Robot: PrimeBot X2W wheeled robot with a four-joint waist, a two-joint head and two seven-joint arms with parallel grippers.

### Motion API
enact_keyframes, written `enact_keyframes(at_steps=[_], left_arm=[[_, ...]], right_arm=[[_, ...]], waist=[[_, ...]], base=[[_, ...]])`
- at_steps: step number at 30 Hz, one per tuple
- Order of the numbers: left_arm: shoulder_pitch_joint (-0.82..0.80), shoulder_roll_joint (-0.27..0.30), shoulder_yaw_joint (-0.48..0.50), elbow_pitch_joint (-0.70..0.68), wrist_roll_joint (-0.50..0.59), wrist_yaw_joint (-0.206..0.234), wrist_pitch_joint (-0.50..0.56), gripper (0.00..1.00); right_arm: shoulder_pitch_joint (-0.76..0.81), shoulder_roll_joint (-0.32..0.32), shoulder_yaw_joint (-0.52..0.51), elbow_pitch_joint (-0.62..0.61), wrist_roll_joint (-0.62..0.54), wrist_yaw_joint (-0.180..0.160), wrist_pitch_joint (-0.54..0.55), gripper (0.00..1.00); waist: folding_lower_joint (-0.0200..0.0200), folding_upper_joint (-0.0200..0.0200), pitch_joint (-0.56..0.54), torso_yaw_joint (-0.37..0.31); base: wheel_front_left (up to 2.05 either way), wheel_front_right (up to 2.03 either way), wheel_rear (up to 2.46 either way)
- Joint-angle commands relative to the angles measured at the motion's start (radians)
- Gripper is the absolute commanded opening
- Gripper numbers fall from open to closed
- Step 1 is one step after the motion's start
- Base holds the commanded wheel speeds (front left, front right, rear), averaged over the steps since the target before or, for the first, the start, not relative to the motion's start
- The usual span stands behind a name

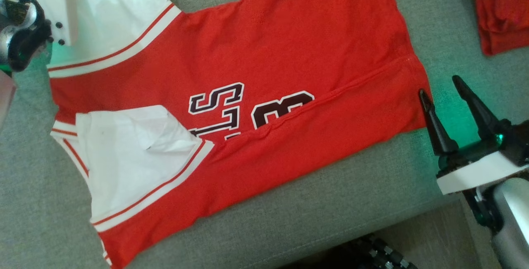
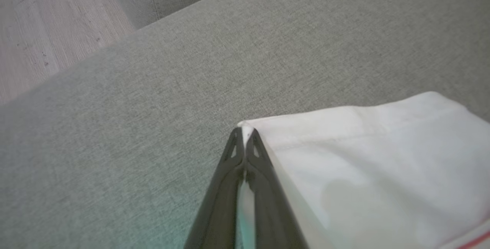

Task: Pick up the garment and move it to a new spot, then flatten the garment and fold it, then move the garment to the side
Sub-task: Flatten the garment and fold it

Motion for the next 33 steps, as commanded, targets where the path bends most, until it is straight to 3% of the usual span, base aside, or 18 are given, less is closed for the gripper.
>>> enact_keyframes(at_steps=[1, 9, 18, 24, 25, 27, 29, 30, 33], left_arm=[[-0.058, 0.033, 0.038, -0.022, 0.003, 0.002, -0.013, 0.00], [-0.092, 0.000, 0.039, -0.031, 0.000, -0.018, -0.057, 0.00], [-0.134, -0.042, 0.025, -0.050, 0.001, -0.041, -0.094, 0.00], [-0.169, -0.063, 0.015, -0.046, 0.007, -0.053, -0.114, 0.00], [-0.174, -0.065, 0.014, -0.043, 0.008, -0.054, -0.116, 0.00], [-0.183, -0.069, 0.011, -0.039, 0.009, -0.057, -0.121, 0.00], [-0.191, -0.071, 0.009, -0.034, 0.010, -0.059, -0.125, 0.00], [-0.195, -0.071, 0.008, -0.031, 0.010, -0.060, -0.126, 0.00], [-0.204, -0.072, 0.004, -0.026, 0.010, -0.063, -0.126, 0.00]], right_arm=[[-0.018, -0.042, 0.011, -0.024, -0.005, -0.001, -0.013, 1.00], [-0.157, -0.053, 0.074, -0.022, 0.100, -0.001, 0.018, 1.00], [-0.482, -0.087, 0.187, 0.150, 0.269, -0.001, 0.319, 1.00], [-0.622, -0.084, 0.224, 0.280, 0.302, -0.001, 0.372, 1.00], [-0.637, -0.081, 0.232, 0.296, 0.311, -0.001, 0.372, 0.89], [-0.663, -0.080, 0.251, 0.323, 0.323, -0.001, 0.365, 0.48], [-0.683, -0.079, 0.271, 0.344, 0.336, -0.001, 0.354, 0.33], [-0.691, -0.081, 0.282, 0.356, 0.341, -0.001, 0.353, 0.00], [-0.712, -0.088, 0.310, 0.392, 0.349, -0.001, 0.340, 0.00]], waist=[[0.0000, 0.0000, -0.001, 0.005], [0.0000, 0.0000, -0.005, 0.041], [0.0000, 0.0000, 0.017, 0.107], [0.0000, 0.0000, 0.039, 0.139], [0.0000, 0.0000, 0.042, 0.141], [0.0000, 0.0000, 0.046, 0.145], [0.0000, 0.0000, 0.051, 0.147], [0.0000, 0.0000, 0.053, 0.148], [0.0000, 0.0000, 0.058, 0.148]], base=[[0.00, 0.00, 0.00], [0.00, 0.00, 0.00], [0.00, 0.00, 0.00], [0.00, 0.00, 0.00], [0.00, 0.00, 0.00], [0.00, 0.00, 0.00], [0.00, 0.00, 0.00], [0.00, 0.00, 0.00], [0.00, 0.00, 0.00]])
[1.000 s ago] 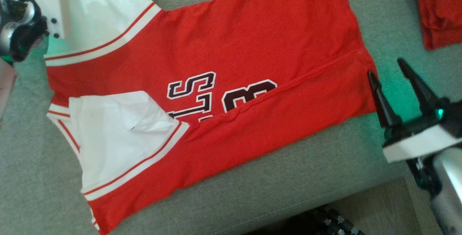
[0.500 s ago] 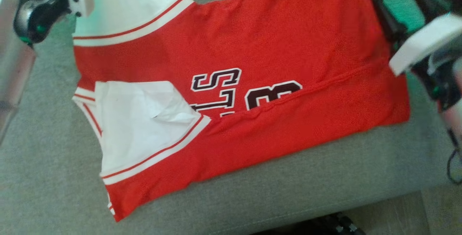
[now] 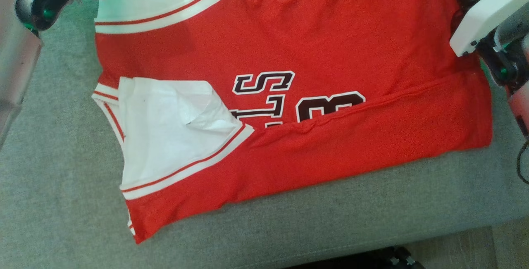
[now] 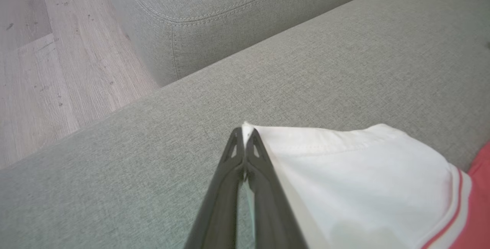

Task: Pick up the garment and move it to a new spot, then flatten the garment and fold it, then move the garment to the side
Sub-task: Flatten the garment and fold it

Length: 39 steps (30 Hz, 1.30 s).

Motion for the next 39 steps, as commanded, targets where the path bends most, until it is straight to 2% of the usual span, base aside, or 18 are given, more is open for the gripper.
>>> enact_keyframes(at_steps=[1, 4, 12, 18, 21, 28, 30, 32, 39], left_arm=[[-0.063, 0.032, 0.036, -0.026, 0.008, -0.001, -0.006, 0.00], [-0.072, 0.036, 0.037, -0.031, 0.008, -0.006, -0.026, 0.00], [-0.136, 0.050, 0.040, -0.068, 0.014, -0.023, -0.167, 0.00], [-0.131, 0.068, 0.043, -0.124, -0.044, -0.027, -0.216, 0.00], [-0.100, 0.097, 0.030, -0.165, -0.058, -0.027, -0.221, 0.00], [0.114, 0.229, -0.002, -0.358, -0.117, -0.027, -0.253, 0.00], [0.181, 0.269, 0.001, -0.417, -0.129, -0.012, -0.268, 0.00], [0.283, 0.321, -0.002, -0.500, -0.142, 0.021, -0.284, 0.00], [0.462, 0.401, -0.009, -0.662, -0.158, 0.107, -0.322, 0.00]], right_arm=[[-0.005, -0.027, 0.013, -0.011, 0.007, -0.001, -0.018, 0.00], [-0.029, -0.037, 0.038, 0.005, 0.003, -0.001, -0.071, 0.00], [-0.099, -0.056, 0.048, 0.035, 0.031, -0.001, -0.240, 0.00], [-0.095, -0.102, 0.043, 0.019, 0.097, -0.001, -0.288, 0.00], [-0.068, -0.120, 0.051, -0.002, 0.125, -0.001, -0.286, 0.00], [0.077, -0.194, 0.046, -0.088, 0.202, -0.001, -0.305, 0.00], [0.125, -0.223, 0.042, -0.116, 0.214, -0.001, -0.309, 0.00], [0.195, -0.257, 0.030, -0.143, 0.221, -0.001, -0.314, 0.00], [0.352, -0.290, -0.033, -0.185, 0.222, -0.001, -0.323, 0.00]], waist=[[-0.0001, 0.0000, 0.003, 0.000], [-0.0001, 0.0000, 0.012, -0.002], [-0.0001, 0.0000, 0.020, 0.003], [-0.0001, 0.0000, 0.000, 0.024], [-0.0001, 0.0000, -0.010, 0.031], [-0.0001, 0.0000, -0.054, 0.058], [-0.0001, 0.0000, -0.063, 0.062], [-0.0001, 0.0000, -0.077, 0.070], [-0.0001, 0.0000, -0.106, 0.088]], base=[[0.00, 0.00, 0.00], [0.00, 0.00, 0.00], [0.00, 0.00, 0.00], [0.00, 0.00, 0.00], [0.00, 0.00, 0.00], [0.00, 0.00, 0.00], [0.00, 0.00, 0.00], [0.00, 0.00, 0.00], [0.00, 0.00, 0.00]])
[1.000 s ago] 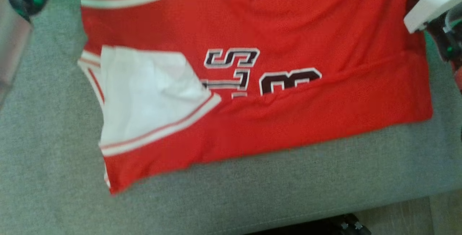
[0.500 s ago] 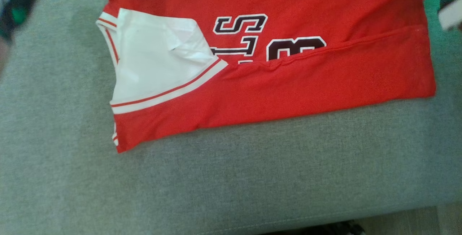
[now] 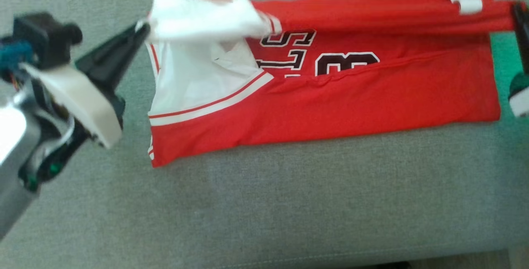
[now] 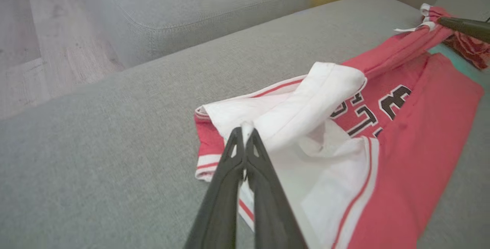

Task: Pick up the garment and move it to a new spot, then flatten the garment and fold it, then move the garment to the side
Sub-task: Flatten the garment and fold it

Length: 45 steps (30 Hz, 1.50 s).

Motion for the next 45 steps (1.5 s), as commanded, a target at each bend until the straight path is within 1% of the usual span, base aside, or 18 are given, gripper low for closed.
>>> enact_keyframes(at_steps=[1, 6, 9, 13, 14, 15, 16, 17, 20, 23, 25, 26, 29, 31, 34, 37, 41, 45], left_arm=[[-0.011, 0.059, 0.056, -0.041, -0.009, 0.013, -0.014, 0.00], [0.078, 0.085, 0.052, -0.112, -0.027, 0.064, -0.036, 0.00], [0.130, 0.096, 0.043, -0.143, -0.035, 0.085, -0.048, 0.00], [0.184, 0.080, 0.029, -0.158, -0.033, 0.113, -0.085, 0.00], [0.194, 0.069, 0.026, -0.150, -0.027, 0.118, -0.103, 0.02], [0.203, 0.054, 0.021, -0.139, -0.019, 0.121, -0.122, 0.52], [0.214, 0.035, 0.015, -0.125, -0.012, 0.128, -0.142, 1.00], [0.223, 0.011, 0.014, -0.108, -0.003, 0.142, -0.172, 1.00], [0.261, -0.062, 0.015, -0.039, 0.034, 0.193, -0.281, 1.00], [0.315, -0.155, 0.031, 0.036, 0.074, 0.277, -0.431, 1.00], [0.359, -0.227, 0.045, 0.083, 0.086, 0.324, -0.501, 1.00], [0.359, -0.227, 0.045, 0.083, 0.086, 0.324, -0.501, 1.00], [0.422, -0.329, 0.082, 0.134, 0.131, 0.380, -0.533, 1.00], [0.454, -0.401, 0.129, 0.128, 0.207, 0.404, -0.535, 1.00], [0.519, -0.500, 0.188, 0.101, 0.330, 0.409, -0.536, 1.00], [0.573, -0.571, 0.229, 0.085, 0.431, 0.389, -0.536, 1.00], [0.615, -0.632, 0.268, 0.085, 0.513, 0.335, -0.536, 1.00], [0.632, -0.675, 0.313, 0.092, 0.564, 0.286, -0.536, 1.00]], right_arm=[[0.056, -0.045, -0.015, -0.025, 0.007, -0.001, -0.010, 0.00], [0.147, -0.033, -0.078, -0.044, -0.010, -0.001, -0.009, 0.00], [0.192, -0.016, -0.112, -0.057, -0.027, -0.001, 0.000, 0.00], [0.236, 0.024, -0.147, -0.080, -0.052, -0.001, 0.016, 0.00], [0.245, 0.038, -0.157, -0.079, -0.060, -0.001, 0.018, 0.00], [0.253, 0.054, -0.174, -0.073, -0.069, -0.001, 0.015, 0.42], [0.261, 0.073, -0.192, -0.065, -0.078, -0.001, 0.011, 0.94], [0.270, 0.094, -0.214, -0.057, -0.089, -0.001, 0.004, 1.00], [0.302, 0.165, -0.285, -0.044, -0.139, -0.001, -0.024, 1.00], [0.351, 0.248, -0.382, -0.047, -0.198, -0.001, -0.043, 1.00], [0.389, 0.314, -0.452, -0.063, -0.240, -0.001, -0.048, 1.00], [0.389, 0.314, -0.452, -0.063, -0.240, -0.001, -0.048, 1.00], [0.431, 0.409, -0.541, -0.082, -0.295, -0.001, -0.050, 1.00], [0.443, 0.454, -0.597, -0.081, -0.333, -0.001, -0.050, 1.00], [0.435, 0.500, -0.684, -0.052, -0.372, -0.001, -0.050, 1.00], [0.398, 0.525, -0.762, -0.010, -0.414, -0.001, -0.029, 1.00], [0.343, 0.533, -0.841, 0.051, -0.476, -0.001, 0.032, 1.00], [0.305, 0.539, -0.910, 0.139, -0.549, -0.001, 0.112, 1.00]], waist=[[0.0001, -0.0001, -0.006, 0.005], [0.0001, -0.0001, -0.017, 0.009], [0.0001, -0.0001, -0.021, 0.010], [0.0001, -0.0001, -0.025, 0.012], [0.0001, -0.0001, -0.028, 0.012], [0.0001, -0.0001, -0.032, 0.013], [0.0001, -0.0001, -0.038, 0.015], [0.0001, -0.0001, -0.045, 0.016], [0.0001, -0.0001, -0.074, 0.020], [0.0001, -0.0001, -0.111, 0.031], [0.0001, -0.0001, -0.136, 0.042], [0.0001, -0.0001, -0.136, 0.042], [0.0001, -0.0001, -0.169, 0.062], [0.0001, -0.0001, -0.186, 0.083], [0.0001, -0.0001, -0.207, 0.120], [0.0001, -0.0001, -0.216, 0.156], [0.0001, -0.0001, -0.216, 0.194], [0.0001, -0.0001, -0.211, 0.217]], base=[[0.00, 0.00, 0.00], [0.00, 0.00, 0.00], [0.00, 0.00, 0.00], [0.00, 0.00, 0.00], [0.00, 0.00, 0.00], [0.00, 0.00, 0.00], [0.00, 0.00, 0.00], [0.00, 0.00, 0.00], [0.00, 0.00, 0.00], [0.00, 0.00, 0.00], [0.00, 0.00, 0.00], [0.00, 0.00, 0.00], [0.00, 0.00, 0.00], [0.00, 0.00, 0.00], [0.00, 0.00, 0.00], [0.00, 0.00, 0.00], [0.00, 0.00, 0.00], [0.00, 0.00, 0.00]])
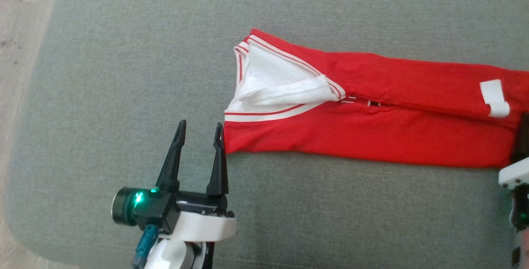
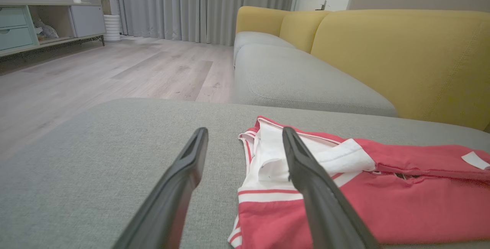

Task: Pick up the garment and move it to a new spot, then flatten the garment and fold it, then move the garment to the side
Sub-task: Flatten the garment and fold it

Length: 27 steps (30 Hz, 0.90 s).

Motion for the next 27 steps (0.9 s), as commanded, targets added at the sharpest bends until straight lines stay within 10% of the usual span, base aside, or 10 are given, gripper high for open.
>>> enact_keyframes(at_steps=[1, 3, 5, 7, 16, 27], left_arm=[[-0.006, -0.010, 0.050, -0.025, 0.018, -0.012, -0.006, 1.00], [-0.001, -0.026, 0.068, -0.019, 0.036, -0.035, -0.006, 1.00], [0.004, -0.039, 0.090, -0.017, 0.051, -0.053, -0.006, 1.00], [0.012, -0.051, 0.109, -0.014, 0.063, -0.069, -0.006, 1.00], [0.036, -0.086, 0.176, 0.001, 0.114, -0.131, -0.006, 1.00], [0.039, -0.097, 0.220, 0.007, 0.137, -0.177, -0.006, 1.00]], right_arm=[[-0.005, 0.001, 0.008, 0.003, -0.030, -0.001, 0.025, 1.00], [-0.012, 0.020, 0.002, 0.031, -0.054, -0.001, 0.065, 1.00], [-0.010, 0.045, 0.012, 0.038, -0.063, -0.001, 0.096, 0.70], [0.000, 0.065, 0.032, 0.025, -0.060, -0.001, 0.106, 0.00], [0.008, 0.008, -0.027, -0.067, -0.092, -0.001, 0.016, 0.00], [-0.020, -0.068, -0.035, -0.387, -0.017, -0.001, 0.198, 0.00]], waist=[[0.0000, -0.0001, 0.003, 0.010], [0.0000, -0.0001, 0.005, 0.016], [0.0000, -0.0001, 0.005, 0.018], [0.0000, -0.0001, 0.004, 0.017], [0.0000, -0.0001, -0.018, -0.027], [0.0000, -0.0001, -0.030, -0.067]], base=[[0.00, 0.00, 0.00], [0.00, 0.00, 0.00], [0.00, 0.00, 0.00], [0.00, 0.00, 0.00], [0.00, 0.00, 0.00], [0.00, 0.00, 0.00]])
